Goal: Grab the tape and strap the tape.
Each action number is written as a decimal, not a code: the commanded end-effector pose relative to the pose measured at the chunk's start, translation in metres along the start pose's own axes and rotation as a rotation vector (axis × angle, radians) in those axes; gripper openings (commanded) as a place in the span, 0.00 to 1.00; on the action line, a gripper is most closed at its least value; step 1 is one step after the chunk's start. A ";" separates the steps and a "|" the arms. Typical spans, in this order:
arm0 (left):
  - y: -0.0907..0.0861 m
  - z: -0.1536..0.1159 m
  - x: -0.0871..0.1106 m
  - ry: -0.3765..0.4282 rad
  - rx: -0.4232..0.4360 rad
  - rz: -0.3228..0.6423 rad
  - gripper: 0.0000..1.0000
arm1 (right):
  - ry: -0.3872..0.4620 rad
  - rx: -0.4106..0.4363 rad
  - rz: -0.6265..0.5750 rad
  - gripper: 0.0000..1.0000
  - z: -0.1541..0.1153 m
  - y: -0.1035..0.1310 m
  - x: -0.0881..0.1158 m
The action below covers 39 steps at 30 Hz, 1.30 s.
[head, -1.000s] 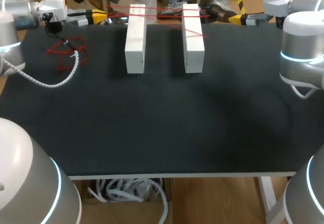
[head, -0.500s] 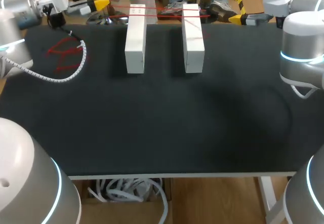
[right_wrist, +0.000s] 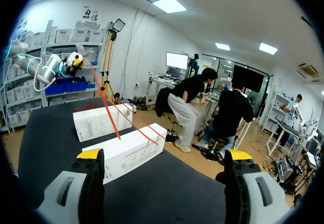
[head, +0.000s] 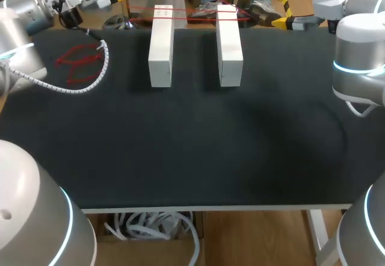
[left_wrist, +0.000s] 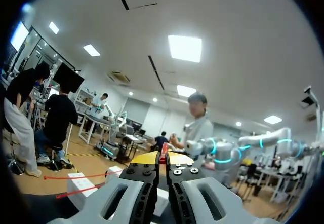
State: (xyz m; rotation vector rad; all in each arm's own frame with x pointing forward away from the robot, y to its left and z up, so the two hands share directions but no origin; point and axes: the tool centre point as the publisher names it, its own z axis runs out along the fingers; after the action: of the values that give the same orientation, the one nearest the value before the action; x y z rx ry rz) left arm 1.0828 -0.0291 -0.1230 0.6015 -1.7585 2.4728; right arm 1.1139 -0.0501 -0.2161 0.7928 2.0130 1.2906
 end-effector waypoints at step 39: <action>-0.018 0.016 0.034 0.177 0.116 0.302 0.00 | 0.000 0.000 0.000 1.00 0.000 0.000 0.000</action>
State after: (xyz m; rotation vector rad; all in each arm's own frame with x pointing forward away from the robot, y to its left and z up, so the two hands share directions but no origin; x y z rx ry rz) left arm 1.0572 -0.0443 -0.0898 0.1394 -1.7652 2.7405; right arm 1.1139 -0.0501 -0.2161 0.7928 2.0130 1.2906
